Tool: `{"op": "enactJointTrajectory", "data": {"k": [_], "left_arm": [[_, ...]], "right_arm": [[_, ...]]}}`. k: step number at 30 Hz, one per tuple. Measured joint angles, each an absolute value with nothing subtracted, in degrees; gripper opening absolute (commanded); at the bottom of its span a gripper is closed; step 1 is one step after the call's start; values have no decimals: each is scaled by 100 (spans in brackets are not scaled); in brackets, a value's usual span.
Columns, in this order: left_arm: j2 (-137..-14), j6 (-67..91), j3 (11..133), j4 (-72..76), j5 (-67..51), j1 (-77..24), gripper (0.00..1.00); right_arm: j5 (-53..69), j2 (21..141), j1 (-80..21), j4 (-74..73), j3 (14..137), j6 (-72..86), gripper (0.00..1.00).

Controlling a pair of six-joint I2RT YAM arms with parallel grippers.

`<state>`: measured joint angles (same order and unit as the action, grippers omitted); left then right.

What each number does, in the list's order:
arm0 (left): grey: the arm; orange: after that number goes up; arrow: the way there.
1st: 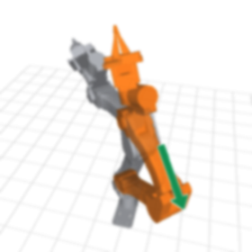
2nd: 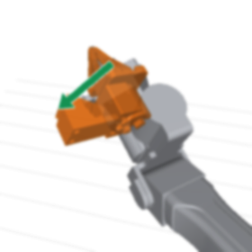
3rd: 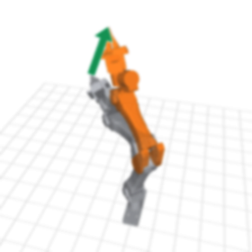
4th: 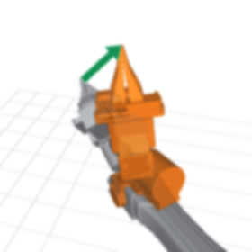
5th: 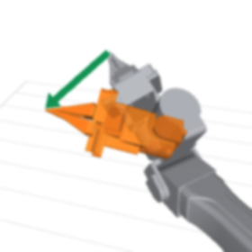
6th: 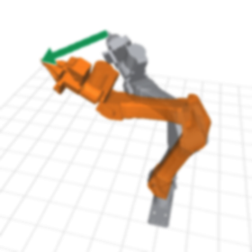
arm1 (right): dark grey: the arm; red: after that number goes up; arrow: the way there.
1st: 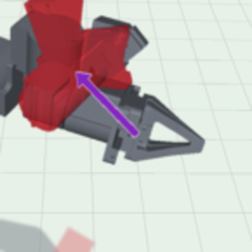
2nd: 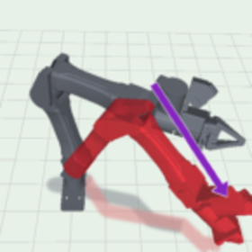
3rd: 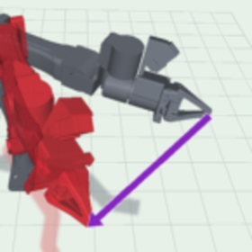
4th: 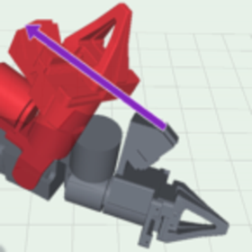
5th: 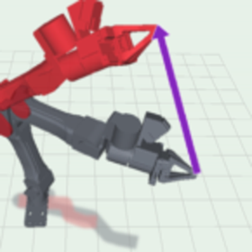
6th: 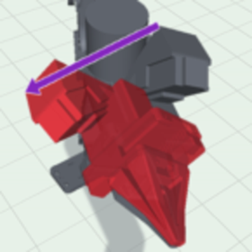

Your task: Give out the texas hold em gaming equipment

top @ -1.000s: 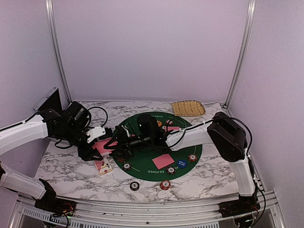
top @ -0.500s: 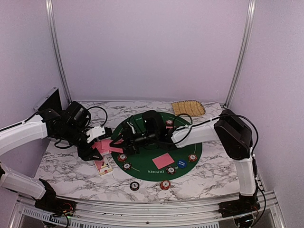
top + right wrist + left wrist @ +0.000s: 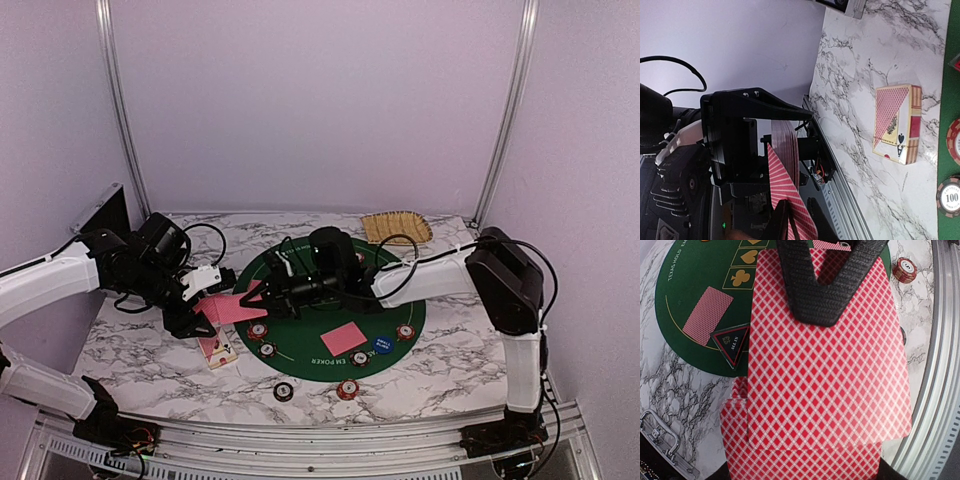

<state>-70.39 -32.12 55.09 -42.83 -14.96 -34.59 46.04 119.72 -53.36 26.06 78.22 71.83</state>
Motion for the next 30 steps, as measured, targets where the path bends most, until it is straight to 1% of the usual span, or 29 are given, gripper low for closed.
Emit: {"op": "enactJointTrajectory", "data": {"k": [5, 8, 13, 24, 27, 30], "left_arm": [[-7039, -3212, 5509, -4283, -1496, -3459, 0], [-7039, -3212, 5507, -4283, -1496, -3459, 0], [-7028, -3212, 5474, -4283, -1496, -3459, 0], [-7017, -3212, 5459, -4283, -1498, -3459, 0], [-7015, -3212, 5459, -4283, -1498, -3459, 0], [-7015, -3212, 5459, -4283, -1496, -3459, 0]], "right_arm": [[4609, 11889, -5273, 2532, 7762, 7089, 7], [4609, 11815, -5188, 2488, 7679, 7035, 5], [4626, 11633, -4976, 2425, 7417, 6995, 4], [4751, 11627, -4506, 2381, 7391, 6890, 3], [4777, 11813, -4331, 2340, 7590, 6847, 3], [4753, 12239, -4167, 2263, 7999, 6742, 3]]}}
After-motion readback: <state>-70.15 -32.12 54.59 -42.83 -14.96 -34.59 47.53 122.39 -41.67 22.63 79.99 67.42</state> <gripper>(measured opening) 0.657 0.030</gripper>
